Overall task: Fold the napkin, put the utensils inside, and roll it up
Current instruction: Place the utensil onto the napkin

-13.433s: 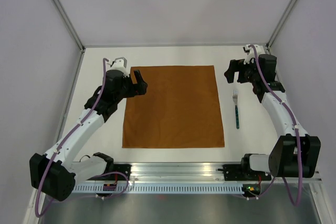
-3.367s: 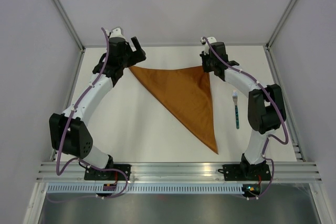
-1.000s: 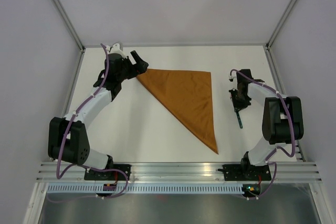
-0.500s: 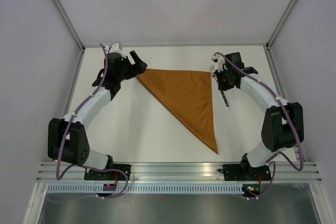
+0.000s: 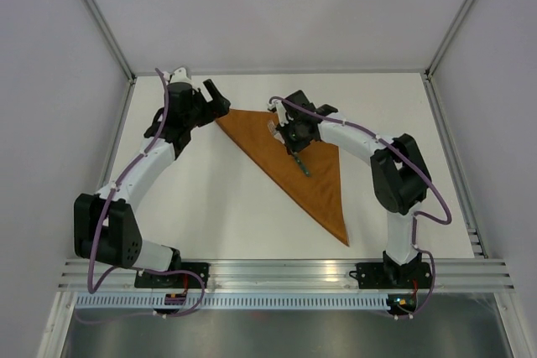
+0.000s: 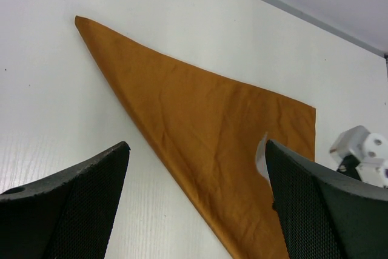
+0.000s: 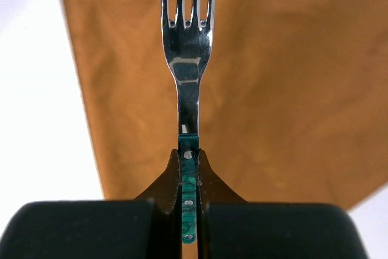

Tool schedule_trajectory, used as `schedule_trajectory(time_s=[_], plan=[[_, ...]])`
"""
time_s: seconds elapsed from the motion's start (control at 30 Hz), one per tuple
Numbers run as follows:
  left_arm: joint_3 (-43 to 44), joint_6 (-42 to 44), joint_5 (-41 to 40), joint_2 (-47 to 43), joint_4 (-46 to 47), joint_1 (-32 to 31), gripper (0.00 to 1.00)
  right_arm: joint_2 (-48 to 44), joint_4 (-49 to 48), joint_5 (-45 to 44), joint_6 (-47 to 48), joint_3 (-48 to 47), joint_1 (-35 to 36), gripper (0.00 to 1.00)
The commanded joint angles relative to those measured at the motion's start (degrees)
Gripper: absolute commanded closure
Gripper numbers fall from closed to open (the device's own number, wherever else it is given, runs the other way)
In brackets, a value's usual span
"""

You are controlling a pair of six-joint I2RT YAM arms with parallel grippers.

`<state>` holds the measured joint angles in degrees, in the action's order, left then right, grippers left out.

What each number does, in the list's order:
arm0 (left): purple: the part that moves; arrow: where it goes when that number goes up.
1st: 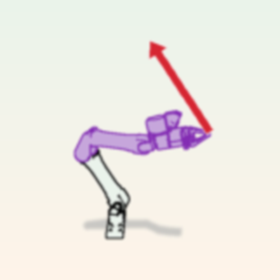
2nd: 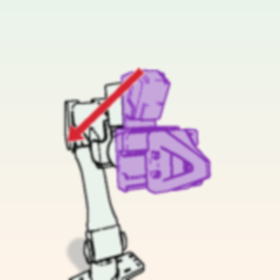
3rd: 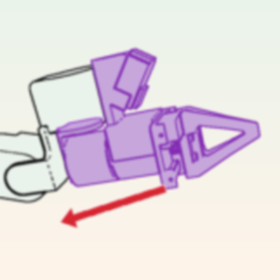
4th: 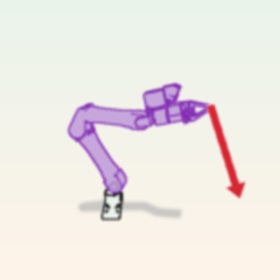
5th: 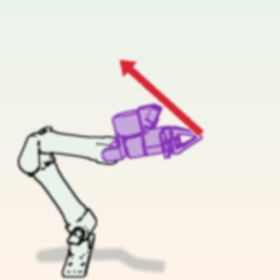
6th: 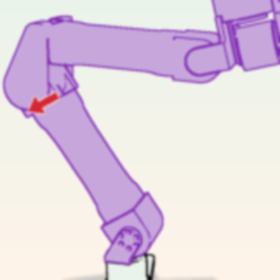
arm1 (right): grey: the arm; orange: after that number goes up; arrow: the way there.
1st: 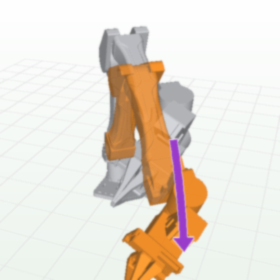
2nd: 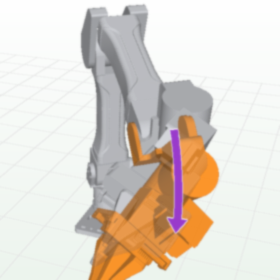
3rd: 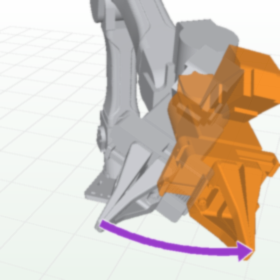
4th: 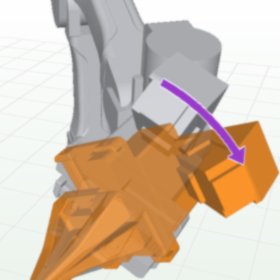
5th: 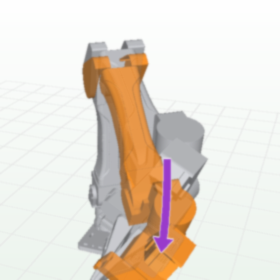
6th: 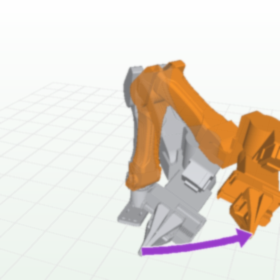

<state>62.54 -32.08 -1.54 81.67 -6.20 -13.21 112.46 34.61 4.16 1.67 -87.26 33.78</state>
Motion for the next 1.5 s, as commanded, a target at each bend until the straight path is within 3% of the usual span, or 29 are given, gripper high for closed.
schedule_trajectory(time_s=[0.0, 0.57, 1.47], plan=[[3.63, -0.27, -1.62, -3.18, -1.71, 0.29, 0.04, 2.75, 2.65, -2.23, -3.60, -6.41, 3.30, 1.00], [5.04, 0.35, -1.18, -3.01, -3.12, 1.17, 0.04, 12.77, 5.38, -3.81, -4.66, -15.04, 10.16, 1.00], [4.43, 0.70, -0.13, -2.74, -2.94, 2.05, 0.04, 17.70, 7.49, -6.27, -3.96, -19.26, 11.04, 1.00]])
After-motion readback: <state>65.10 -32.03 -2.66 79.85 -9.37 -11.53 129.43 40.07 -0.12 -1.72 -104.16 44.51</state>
